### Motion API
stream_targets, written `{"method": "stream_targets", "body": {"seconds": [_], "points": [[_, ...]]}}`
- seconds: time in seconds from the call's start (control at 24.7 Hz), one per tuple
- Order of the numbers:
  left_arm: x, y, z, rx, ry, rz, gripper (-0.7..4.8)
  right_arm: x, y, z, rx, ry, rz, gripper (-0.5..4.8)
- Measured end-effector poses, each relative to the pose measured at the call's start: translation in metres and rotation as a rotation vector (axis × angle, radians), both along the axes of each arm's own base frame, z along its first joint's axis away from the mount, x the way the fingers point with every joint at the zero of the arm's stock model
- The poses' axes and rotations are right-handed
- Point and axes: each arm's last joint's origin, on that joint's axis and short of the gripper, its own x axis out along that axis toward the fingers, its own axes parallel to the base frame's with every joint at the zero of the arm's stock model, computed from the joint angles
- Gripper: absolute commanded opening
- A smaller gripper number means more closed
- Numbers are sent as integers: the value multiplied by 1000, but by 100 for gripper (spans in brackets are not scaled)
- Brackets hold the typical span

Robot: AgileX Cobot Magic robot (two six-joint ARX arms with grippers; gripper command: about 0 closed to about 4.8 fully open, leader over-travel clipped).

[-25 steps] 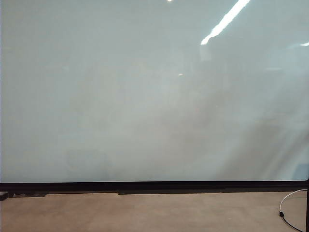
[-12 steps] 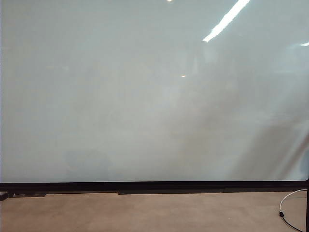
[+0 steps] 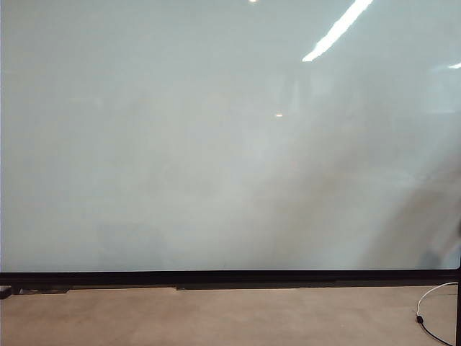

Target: Pick up the pen on the shelf to the right of the whiteboard and draw a check mark.

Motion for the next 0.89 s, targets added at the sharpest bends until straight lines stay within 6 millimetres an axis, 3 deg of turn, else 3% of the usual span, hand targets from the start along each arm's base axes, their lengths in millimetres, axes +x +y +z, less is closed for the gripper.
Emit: {"method": "stream_targets", "body": {"seconds": [0.53,0.89], "points": [[0,0,0,0,0,0,-5,13,-6,8,31,-38,22,235],[0,0,0,0,0,0,-4,19,-8,1,93,-16,67,234]]}}
